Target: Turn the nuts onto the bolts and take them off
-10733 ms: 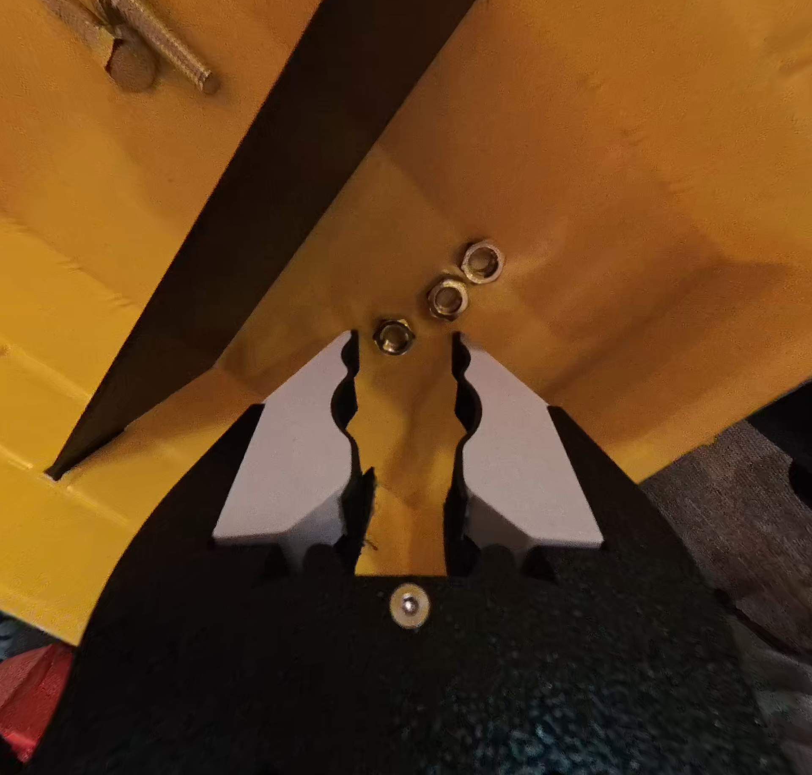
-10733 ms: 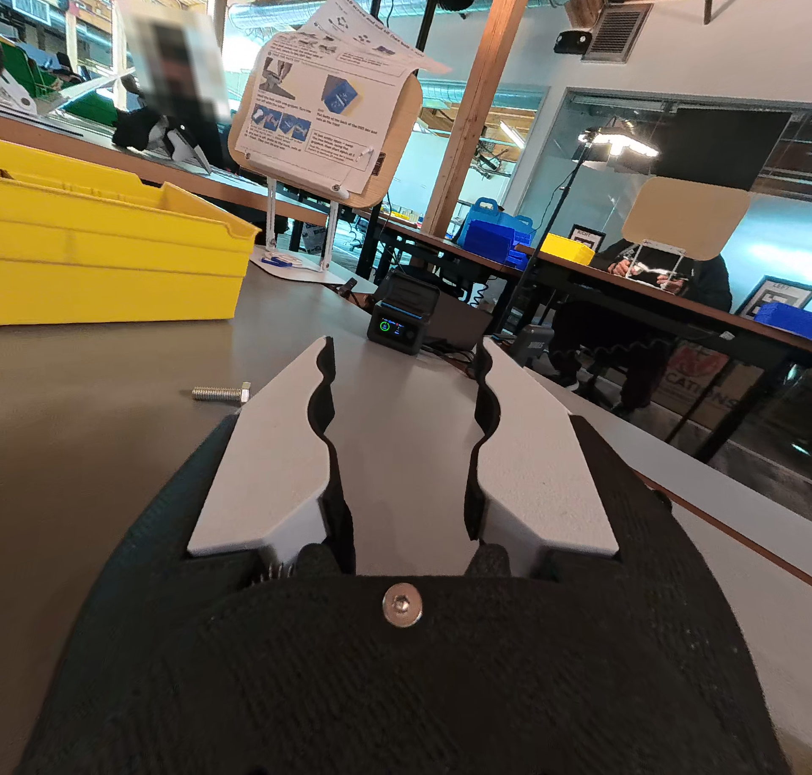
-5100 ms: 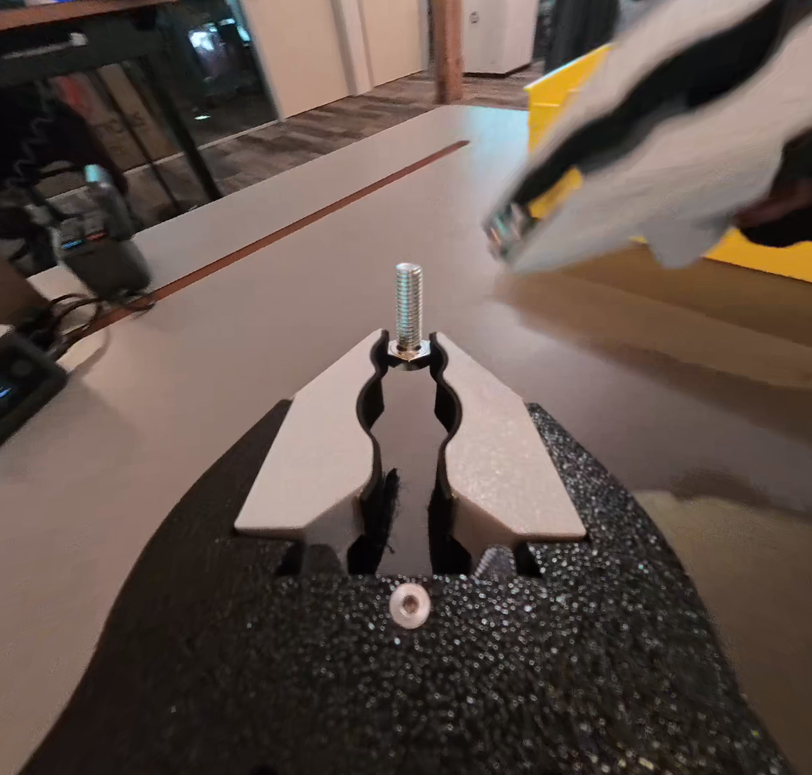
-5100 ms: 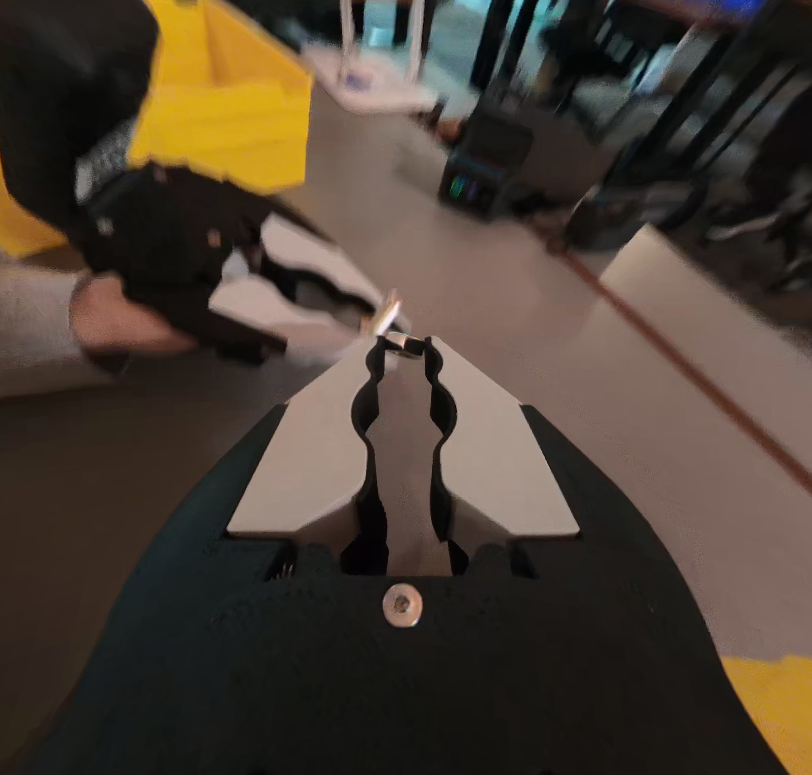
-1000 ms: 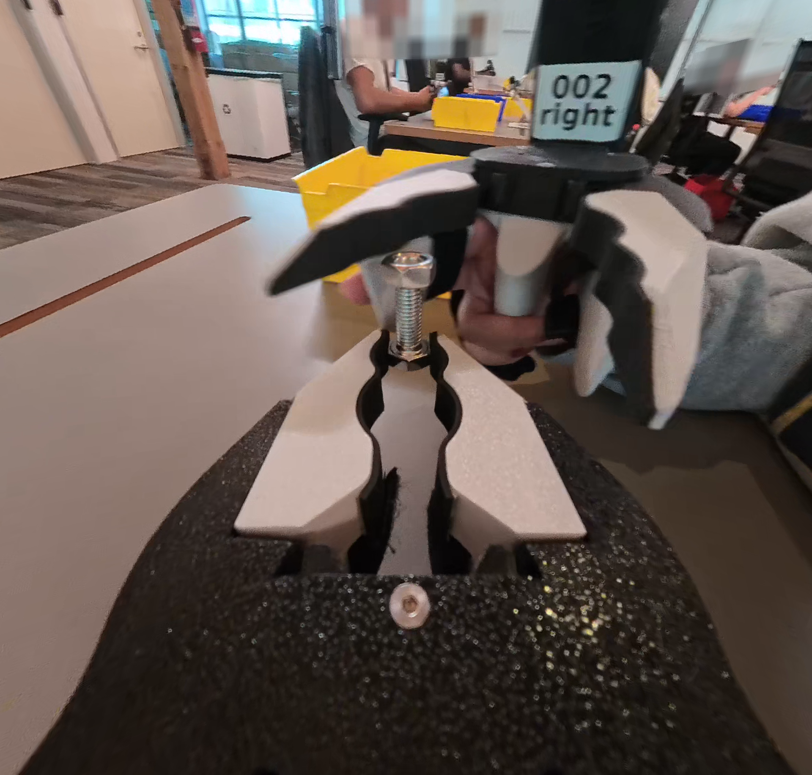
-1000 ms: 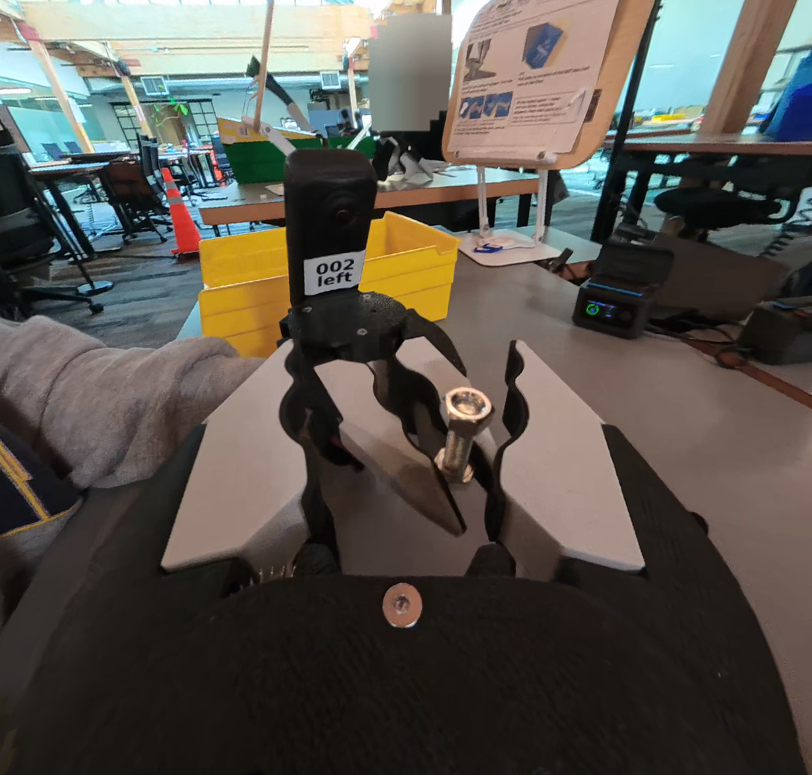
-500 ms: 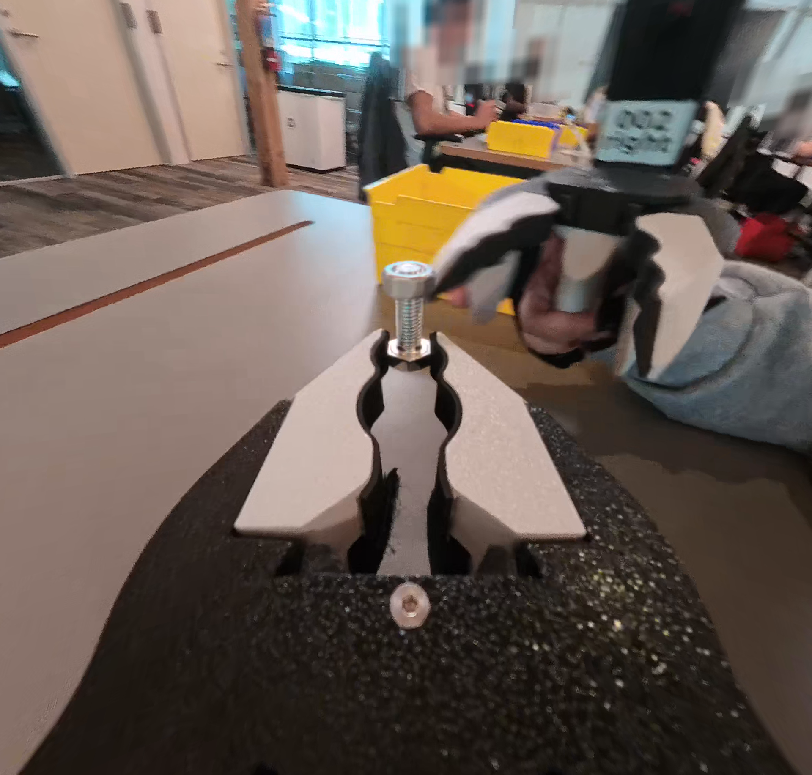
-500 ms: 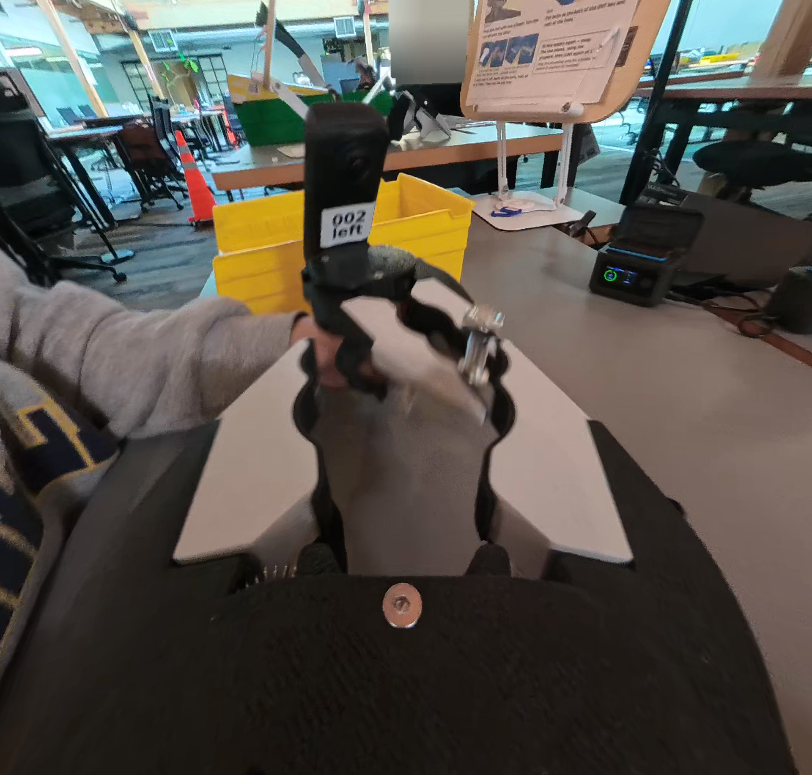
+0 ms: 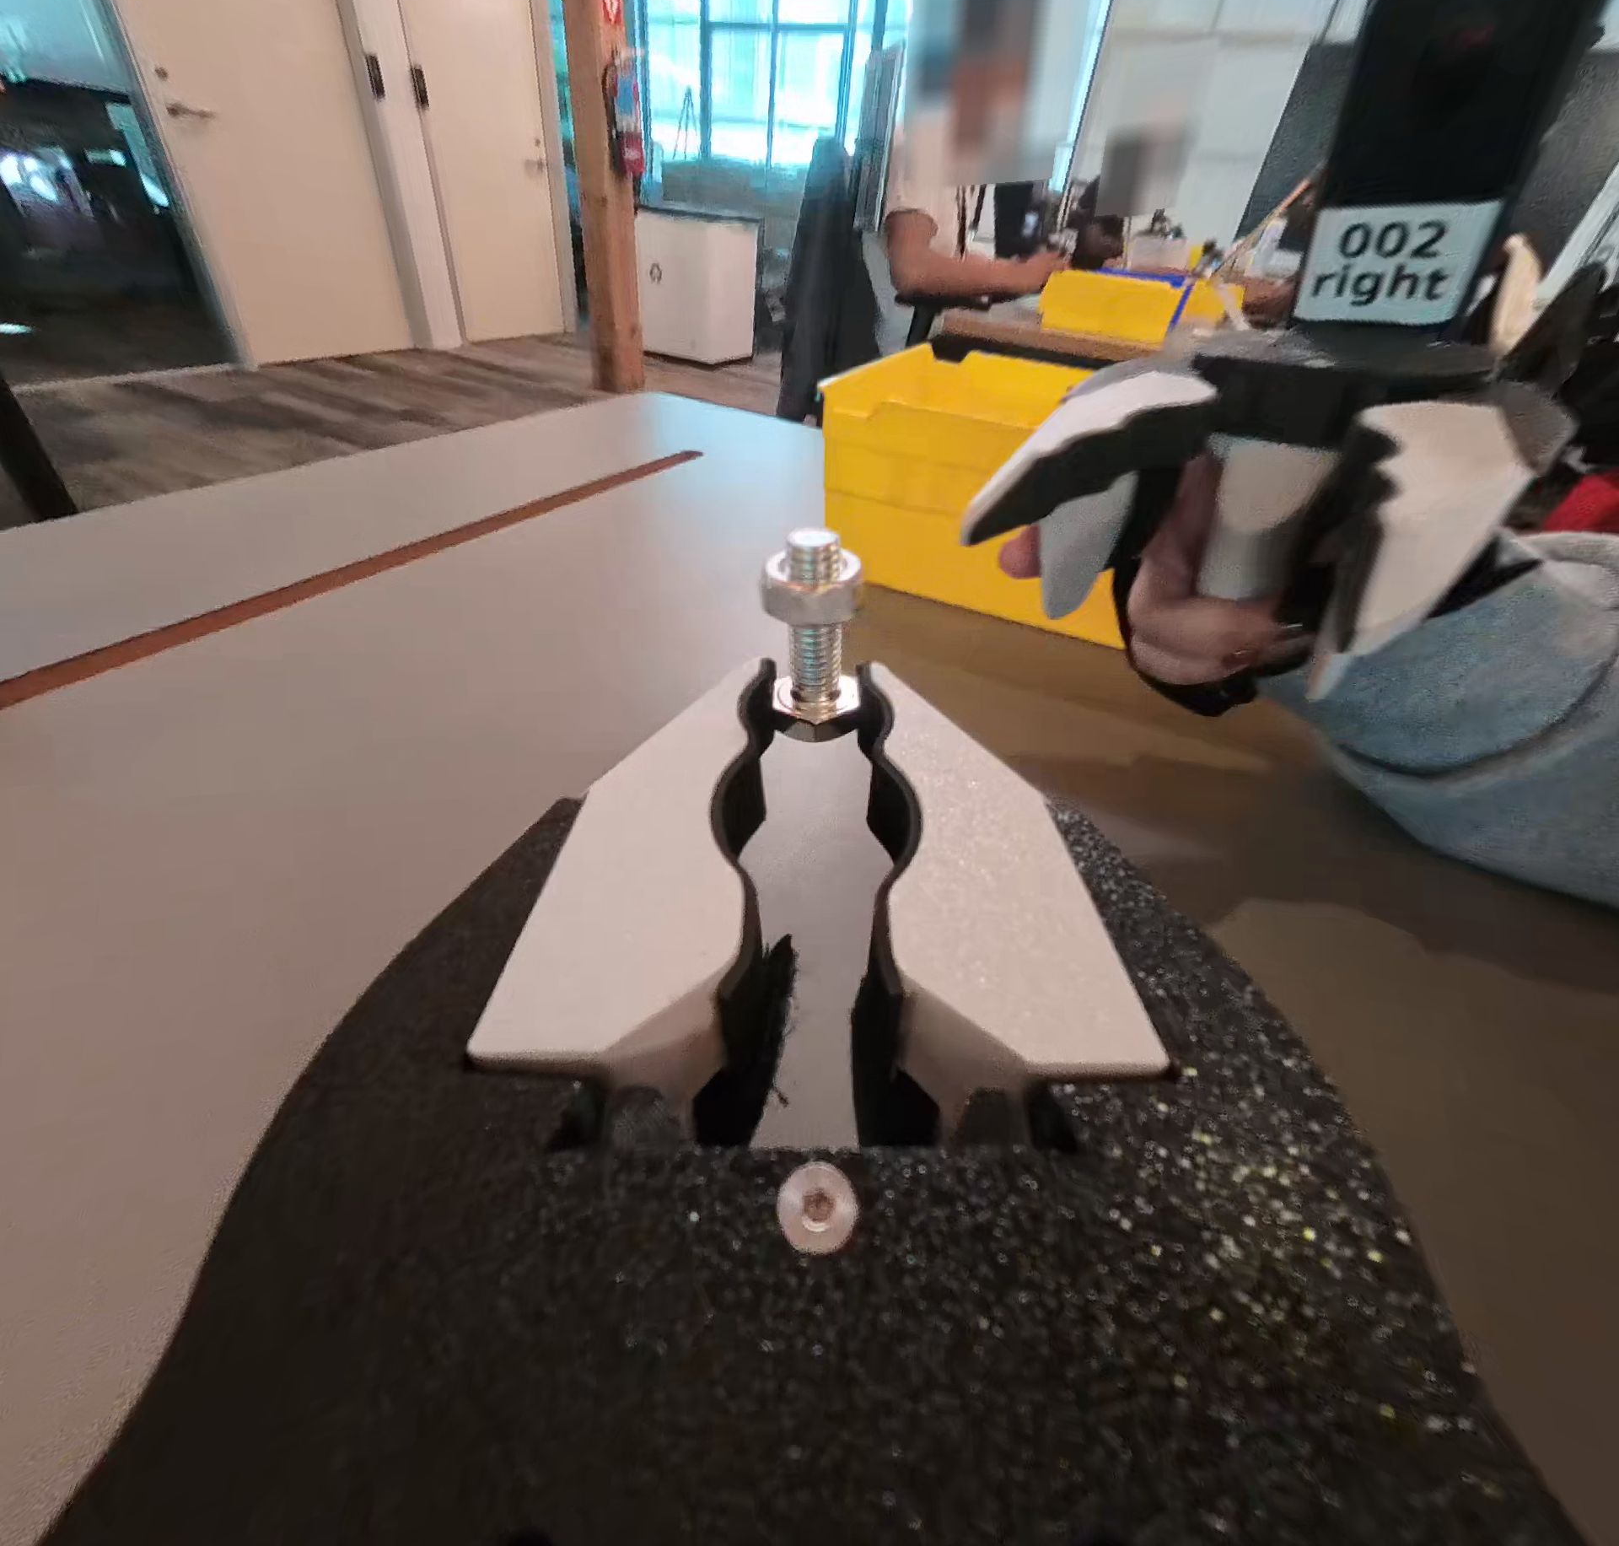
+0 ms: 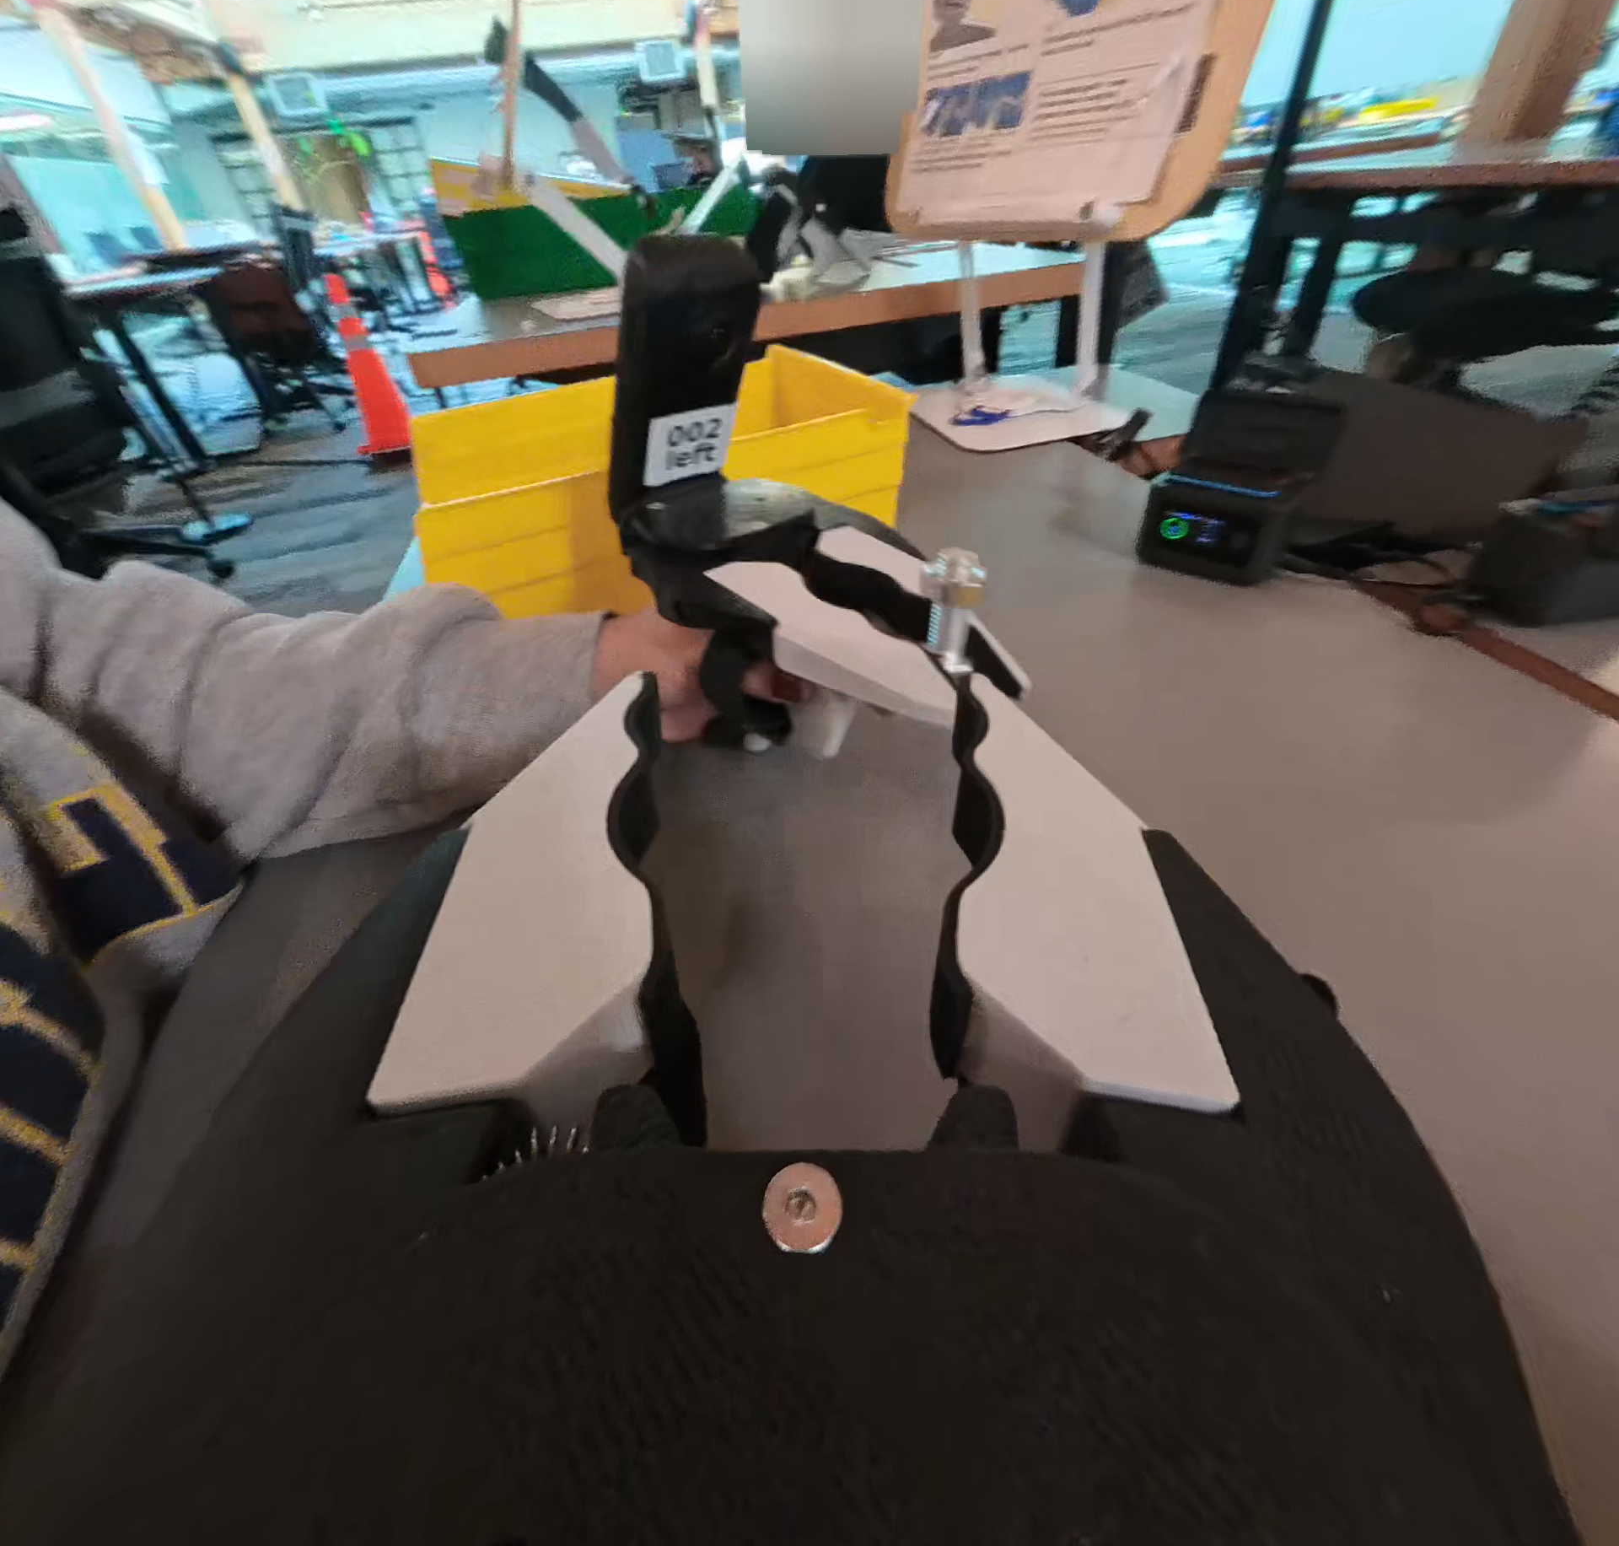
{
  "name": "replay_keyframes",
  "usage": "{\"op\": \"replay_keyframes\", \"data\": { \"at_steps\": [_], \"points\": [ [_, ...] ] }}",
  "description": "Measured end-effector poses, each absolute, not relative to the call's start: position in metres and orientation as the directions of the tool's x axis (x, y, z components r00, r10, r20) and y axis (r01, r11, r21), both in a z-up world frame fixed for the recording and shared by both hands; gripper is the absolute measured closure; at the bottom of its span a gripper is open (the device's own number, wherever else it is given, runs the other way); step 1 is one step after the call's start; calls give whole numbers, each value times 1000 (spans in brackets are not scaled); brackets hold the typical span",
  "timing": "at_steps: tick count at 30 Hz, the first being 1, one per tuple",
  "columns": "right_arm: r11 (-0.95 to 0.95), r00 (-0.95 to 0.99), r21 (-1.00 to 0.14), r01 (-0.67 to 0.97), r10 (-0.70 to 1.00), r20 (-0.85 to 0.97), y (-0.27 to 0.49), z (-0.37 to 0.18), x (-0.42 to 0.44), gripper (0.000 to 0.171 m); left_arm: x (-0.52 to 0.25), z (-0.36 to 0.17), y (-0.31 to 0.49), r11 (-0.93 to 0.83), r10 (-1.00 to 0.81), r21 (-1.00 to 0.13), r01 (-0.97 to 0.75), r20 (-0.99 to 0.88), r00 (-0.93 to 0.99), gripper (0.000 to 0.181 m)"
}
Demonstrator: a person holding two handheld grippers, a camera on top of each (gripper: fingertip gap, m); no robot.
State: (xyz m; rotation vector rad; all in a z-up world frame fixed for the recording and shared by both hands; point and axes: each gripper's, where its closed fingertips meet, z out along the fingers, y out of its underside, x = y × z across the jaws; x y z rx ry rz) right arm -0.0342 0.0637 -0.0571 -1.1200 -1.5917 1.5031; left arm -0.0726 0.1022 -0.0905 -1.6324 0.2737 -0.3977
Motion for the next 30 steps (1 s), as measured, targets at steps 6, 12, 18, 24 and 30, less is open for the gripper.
{"op": "replay_keyframes", "data": {
  "at_steps": [6, 12, 18, 24, 30],
  "points": [
    [-11, -421, -988, 153, 904, -76, 55, -56, -58, 88, -30, -92, 94, -118, -549, -992, -33, 38, 835, 165],
    [21, -510, -978, 207, 855, -90, 40, -66, -31, 105, -67, -90, 97, -126, -399, -992, -20, 32, 916, 165],
    [-6, -442, -986, 169, 893, -81, 50, -55, -45, 86, -28, -96, 91, -146, -552, -985, -92, 4, 834, 165],
    [-1, -523, -981, 195, 846, -105, 26, -63, -43, 87, -10, -97, 90, -160, -596, -982, -100, 15, 803, 165],
    [-32, -483, -967, 252, 862, -155, 46, -73, -33, 77, -21, -103, 93, -184, -559, -979, -91, 28, 828, 165]
  ]
}}
